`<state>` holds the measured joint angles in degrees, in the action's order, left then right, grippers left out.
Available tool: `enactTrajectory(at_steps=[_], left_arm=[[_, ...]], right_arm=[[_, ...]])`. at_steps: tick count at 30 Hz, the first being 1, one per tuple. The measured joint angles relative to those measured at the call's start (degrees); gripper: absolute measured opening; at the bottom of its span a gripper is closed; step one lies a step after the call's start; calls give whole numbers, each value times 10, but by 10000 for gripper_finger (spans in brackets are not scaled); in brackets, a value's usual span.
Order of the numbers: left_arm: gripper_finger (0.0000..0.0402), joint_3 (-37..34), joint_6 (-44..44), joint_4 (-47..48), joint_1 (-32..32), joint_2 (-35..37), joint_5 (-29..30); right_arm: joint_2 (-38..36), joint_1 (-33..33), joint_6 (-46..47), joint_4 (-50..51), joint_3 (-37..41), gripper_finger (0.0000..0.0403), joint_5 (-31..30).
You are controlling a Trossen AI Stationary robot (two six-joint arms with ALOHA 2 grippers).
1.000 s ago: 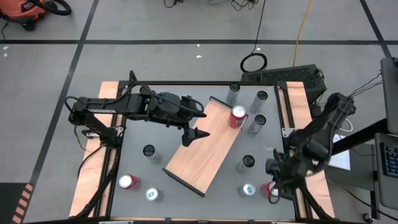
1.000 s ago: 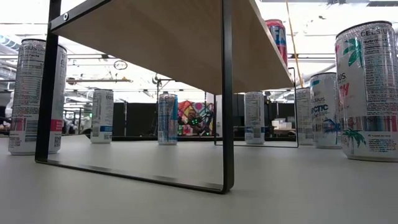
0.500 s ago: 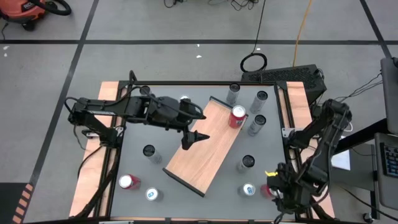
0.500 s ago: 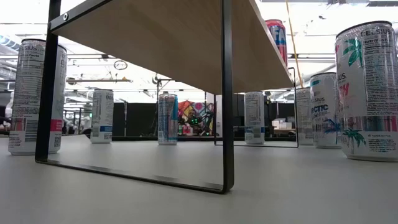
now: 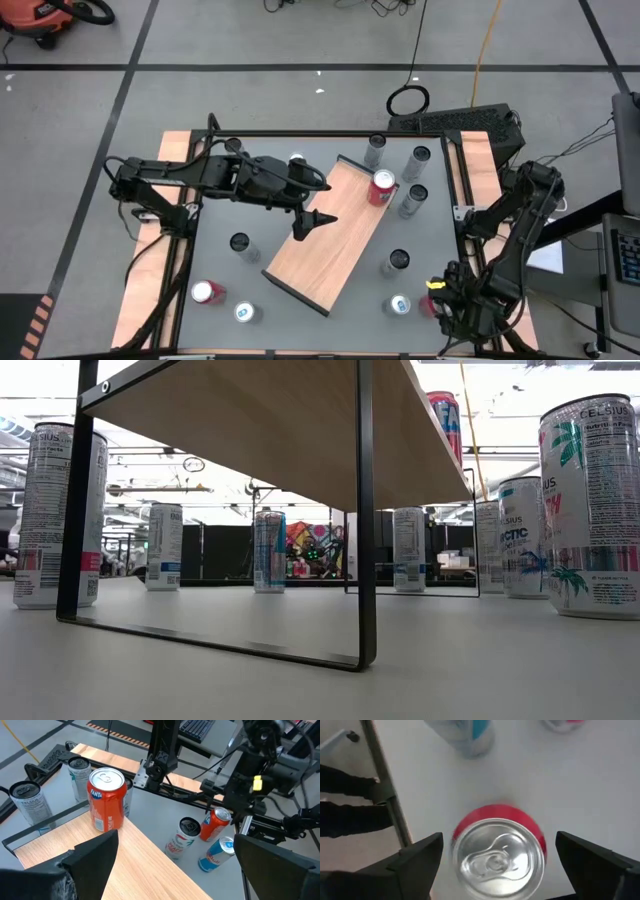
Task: Place canned beverage on shelf
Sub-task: Put the red soda can on the shelf aligned with the other red soda can
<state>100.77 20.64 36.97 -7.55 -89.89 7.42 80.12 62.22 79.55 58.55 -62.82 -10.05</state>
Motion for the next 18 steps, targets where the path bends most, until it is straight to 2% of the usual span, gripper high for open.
enactTrajectory(at_steps=[7, 13, 18], left_arm=[[398, 0, 0, 0, -1, 0, 1], [398, 0, -1, 0, -1, 0, 2], [398, 0, 0, 0, -1, 0, 2]], right_arm=[[0, 0, 8, -93, 51, 354, 13], [0, 0, 8, -106, 74, 351, 43], [0, 0, 3, -108, 76, 306, 58]])
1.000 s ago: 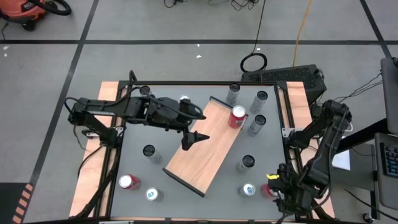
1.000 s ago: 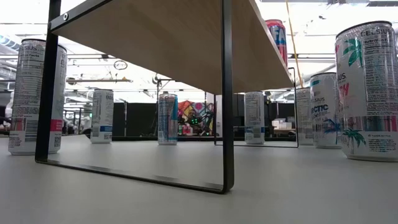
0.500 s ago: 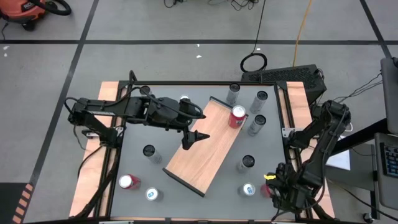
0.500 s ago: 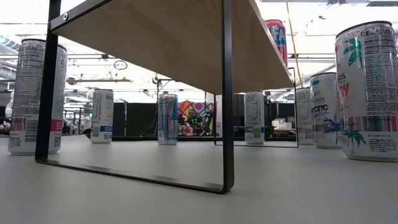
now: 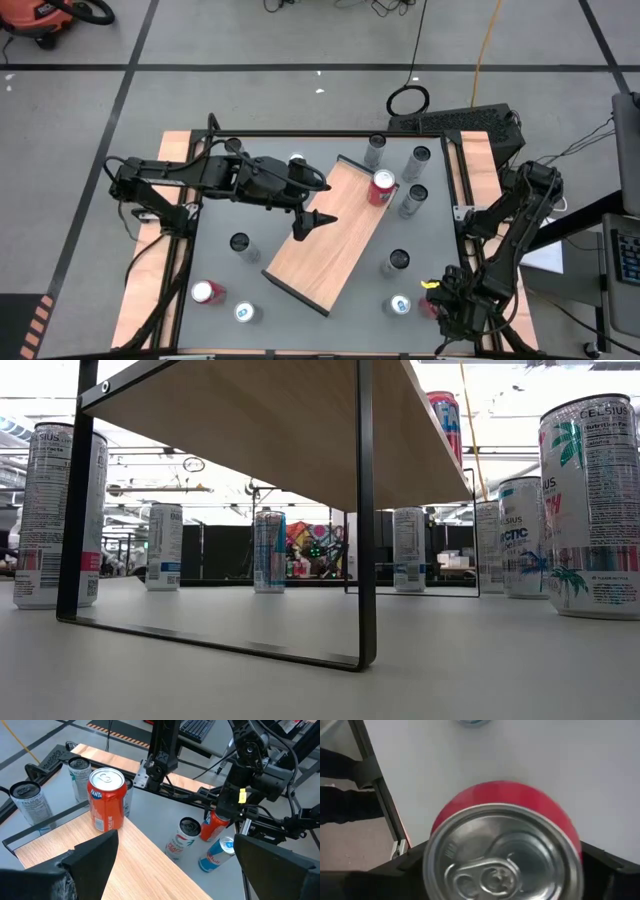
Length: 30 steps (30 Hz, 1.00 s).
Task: Place canned beverage on shelf
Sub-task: Put the red soda can on the shelf aligned with the other red soda can
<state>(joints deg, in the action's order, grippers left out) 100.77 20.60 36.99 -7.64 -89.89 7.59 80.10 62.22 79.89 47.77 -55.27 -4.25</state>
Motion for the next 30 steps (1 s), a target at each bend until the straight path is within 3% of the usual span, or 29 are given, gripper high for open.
enactTrajectory(at_steps=[7, 14, 19, 30], left_arm=[[398, 0, 0, 0, 0, 0, 2], [398, 0, -3, 0, 0, 0, 3], [398, 0, 42, 0, 0, 0, 18], [398, 0, 34, 0, 0, 0, 37]], right_arm=[[-1, 0, 3, -18, 0, 252, -4], [-1, 0, 21, -35, -8, 262, 2], [-2, -4, 22, -32, -34, 260, 18], [-50, -36, 34, 2, -125, 259, 58]])
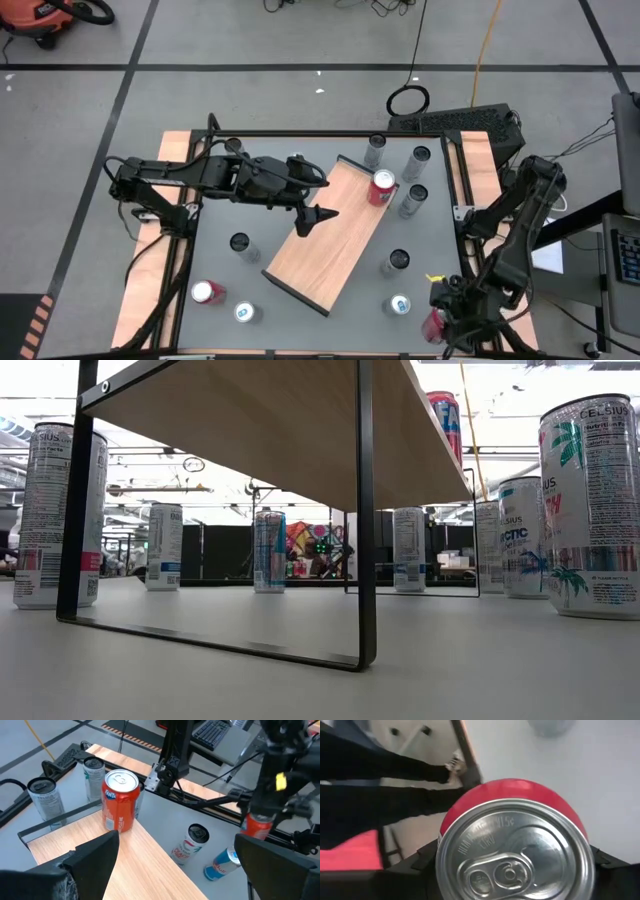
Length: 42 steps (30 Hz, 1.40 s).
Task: Place canned beverage on shelf
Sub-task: Put the red soda can on the shelf aligned with the other red soda can
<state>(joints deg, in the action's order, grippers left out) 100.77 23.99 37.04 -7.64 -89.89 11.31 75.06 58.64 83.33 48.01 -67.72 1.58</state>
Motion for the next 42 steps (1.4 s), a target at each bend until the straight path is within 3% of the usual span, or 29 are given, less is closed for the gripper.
enactTrajectory(at_steps=[6, 13, 18, 24, 31, 37, 42], left_arm=[[398, 0, 8, 0, 0, 0, 0], [398, 0, 11, -1, -13, 0, -3], [398, 0, -2, -2, -32, 0, 0], [398, 0, -9, -8, -45, 0, 26], [398, 0, -23, -11, -52, 0, 27], [398, 0, -26, -19, -52, -6, -26], [398, 0, -56, -26, -52, -18, -29]], right_arm=[[-43, -44, -8, 10, -44, 259, -5], [-80, -104, -47, -4, -60, 259, -94], [-93, -151, -75, -14, -60, 259, -92], [-96, -209, -124, -53, -60, 259, -97], [-96, -267, -169, -130, -60, 258, -150], [-96, -308, -222, -179, -60, 258, -184], [-95, -338, -230, -184, -60, 258, -184]])
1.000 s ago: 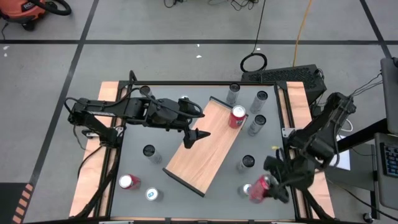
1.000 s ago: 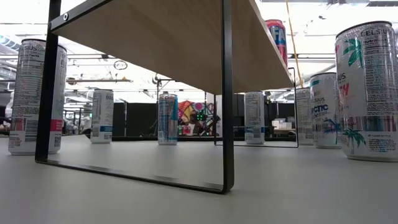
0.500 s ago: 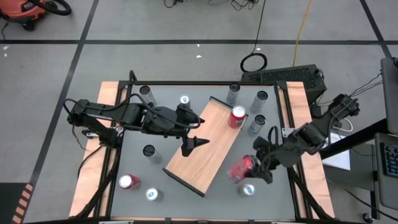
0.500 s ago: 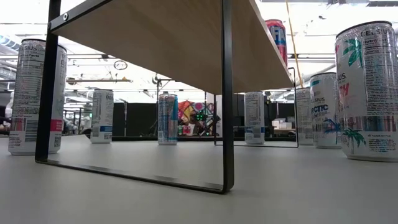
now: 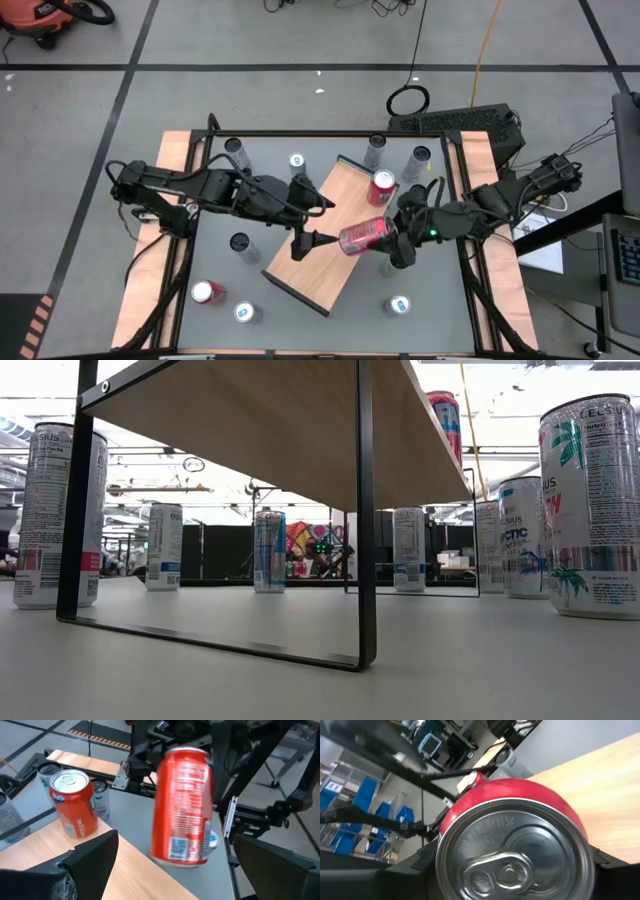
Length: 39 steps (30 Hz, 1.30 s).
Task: Place canned beverage on shelf
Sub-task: Put the red soda can on the shelf aligned with the other red soda can
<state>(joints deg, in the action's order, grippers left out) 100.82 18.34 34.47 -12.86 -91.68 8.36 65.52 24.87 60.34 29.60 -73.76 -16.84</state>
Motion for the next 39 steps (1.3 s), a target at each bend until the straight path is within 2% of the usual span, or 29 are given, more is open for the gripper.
enactTrajectory(at_steps=[5, 13, 18, 21, 29, 33, 39], left_arm=[[398, 0, -22, -4, 0, -19, -4], [398, 0, -22, -10, 13, -46, 40], [395, 0, -22, -11, 21, -47, 42], [378, 0, -22, -10, 28, -47, 41], [300, 0, -26, -7, 35, -47, 30], [295, 0, -26, -8, 35, -47, 29], [295, 0, -16, -11, 35, -44, 8]], right_arm=[[0, -24, -21, -30, 0, 258, 0], [0, -57, -43, -62, 0, 258, 1], [0, -70, -51, -69, 0, 258, 2], [0, -76, -56, -80, 0, 258, 3], [0, -84, -53, -82, 0, 258, 6], [0, -84, -54, -82, 0, 266, 5], [-3, -84, -52, -83, 0, 299, 6]])
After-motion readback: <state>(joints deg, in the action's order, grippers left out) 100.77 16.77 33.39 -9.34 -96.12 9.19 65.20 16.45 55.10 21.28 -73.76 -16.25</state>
